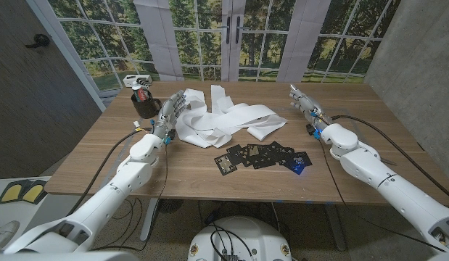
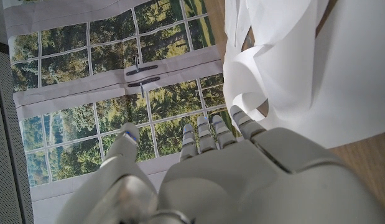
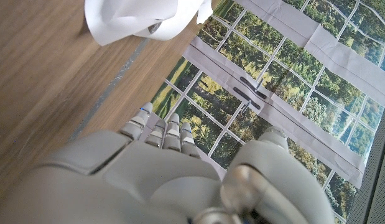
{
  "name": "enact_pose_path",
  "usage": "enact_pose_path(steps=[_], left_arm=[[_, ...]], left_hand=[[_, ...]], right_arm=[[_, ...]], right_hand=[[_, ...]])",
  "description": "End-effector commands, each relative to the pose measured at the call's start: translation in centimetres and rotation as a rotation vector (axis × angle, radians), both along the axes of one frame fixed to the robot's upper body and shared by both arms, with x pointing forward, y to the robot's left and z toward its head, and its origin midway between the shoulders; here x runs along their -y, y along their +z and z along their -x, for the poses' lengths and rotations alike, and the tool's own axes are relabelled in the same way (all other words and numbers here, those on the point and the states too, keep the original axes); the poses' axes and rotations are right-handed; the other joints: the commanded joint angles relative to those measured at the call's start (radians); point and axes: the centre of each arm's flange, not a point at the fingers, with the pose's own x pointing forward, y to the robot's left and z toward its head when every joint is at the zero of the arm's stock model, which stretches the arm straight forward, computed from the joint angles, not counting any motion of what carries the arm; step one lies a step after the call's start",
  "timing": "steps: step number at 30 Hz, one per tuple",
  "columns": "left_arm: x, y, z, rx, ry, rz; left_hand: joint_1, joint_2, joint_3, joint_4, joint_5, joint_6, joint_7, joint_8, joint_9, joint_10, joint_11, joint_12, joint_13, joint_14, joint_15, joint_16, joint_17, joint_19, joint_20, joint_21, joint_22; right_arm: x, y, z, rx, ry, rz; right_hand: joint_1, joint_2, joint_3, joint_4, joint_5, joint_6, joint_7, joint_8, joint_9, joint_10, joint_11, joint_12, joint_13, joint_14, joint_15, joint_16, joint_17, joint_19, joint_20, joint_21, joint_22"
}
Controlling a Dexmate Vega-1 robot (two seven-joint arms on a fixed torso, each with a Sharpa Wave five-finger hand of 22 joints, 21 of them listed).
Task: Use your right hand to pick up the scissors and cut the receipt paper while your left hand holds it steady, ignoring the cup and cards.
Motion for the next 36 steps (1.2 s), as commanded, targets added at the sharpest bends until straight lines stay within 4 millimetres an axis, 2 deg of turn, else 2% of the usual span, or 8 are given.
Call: enact_pose_path(steps=[1, 6, 12, 19, 24, 36], left_arm=[[0.8, -0.3, 0.1, -0.009, 0.007, 0.012], [1.4, -0.5, 0.4, -0.006, 0.007, 0.006], [1.9, -0.6, 0.5, -0.007, 0.001, 0.008], [2.1, 0.8, -0.4, -0.004, -0.022, -0.043], [2.2, 1.0, -0.4, 0.052, 0.029, 0.034], [2.1, 0.4, -0.5, 0.014, 0.003, 0.008]], left_hand=[[0.008, -0.001, -0.005, -0.001, 0.001, 0.012, 0.000, 0.006, 0.004, 0.011, -0.002, 0.008, 0.003, 0.006, -0.019, 0.004, 0.003, 0.009, -0.001, -0.001, 0.001], [0.008, -0.001, -0.006, -0.001, 0.001, 0.015, 0.000, 0.007, 0.004, 0.012, -0.001, 0.008, 0.003, 0.008, -0.020, 0.004, 0.003, 0.010, -0.001, -0.001, 0.001], [0.009, -0.001, -0.007, -0.001, 0.001, 0.017, 0.000, 0.007, 0.004, 0.017, -0.002, 0.010, 0.002, 0.010, -0.020, 0.005, 0.003, 0.012, -0.002, -0.001, 0.001], [0.010, 0.000, -0.007, -0.001, 0.002, 0.027, 0.000, 0.010, 0.004, 0.023, -0.004, 0.012, 0.002, 0.017, -0.025, 0.007, 0.003, 0.017, -0.004, 0.000, 0.001], [0.027, 0.006, -0.006, -0.004, 0.003, 0.113, -0.007, 0.029, 0.005, 0.095, -0.014, 0.035, 0.000, 0.078, -0.058, 0.019, 0.002, 0.049, -0.020, 0.005, 0.001], [0.032, 0.003, -0.009, -0.006, 0.003, 0.094, -0.005, 0.015, 0.005, 0.080, -0.013, 0.026, 0.000, 0.064, -0.042, 0.008, 0.002, 0.049, -0.015, 0.001, 0.001]], right_arm=[[0.9, 0.4, 1.6, 0.041, -0.093, 0.087], [1.5, -0.2, 1.6, 0.029, -0.105, 0.094], [1.4, -0.1, 1.9, 0.061, -0.138, 0.143], [1.3, -0.3, 2.5, 0.088, -0.190, 0.172], [1.8, -0.5, 2.8, 0.091, -0.226, 0.168], [2.6, -0.2, 3.5, 0.100, -0.284, 0.228]], right_hand=[[0.033, 0.006, 0.007, -0.018, 0.009, 0.009, -0.004, 0.009, 0.003, 0.007, -0.005, 0.004, 0.002, 0.004, -0.006, 0.004, 0.003, 0.017, 0.013, -0.005, 0.003], [0.054, 0.011, 0.015, -0.030, 0.008, 0.011, -0.007, 0.010, 0.003, 0.008, -0.005, 0.004, 0.003, 0.007, 0.007, 0.006, 0.003, 0.020, 0.024, -0.010, 0.003], [0.075, 0.012, 0.023, -0.042, 0.005, 0.016, -0.007, 0.012, 0.004, 0.017, -0.006, 0.008, 0.004, 0.015, 0.001, 0.009, 0.003, 0.034, 0.026, -0.011, 0.004], [0.099, 0.014, 0.031, -0.056, 0.003, 0.018, -0.009, 0.013, 0.004, 0.026, -0.010, 0.011, 0.005, 0.023, -0.004, 0.011, 0.003, 0.051, 0.027, -0.012, 0.005], [0.117, 0.014, 0.037, -0.066, 0.001, 0.028, -0.010, 0.016, 0.004, 0.041, -0.010, 0.017, 0.007, 0.029, -0.010, 0.013, 0.003, 0.055, 0.025, -0.015, 0.005], [0.142, 0.012, 0.045, -0.079, -0.003, 0.055, -0.016, 0.024, 0.004, 0.059, -0.016, 0.022, 0.010, 0.034, -0.013, 0.014, 0.004, 0.060, 0.023, -0.023, 0.005]])
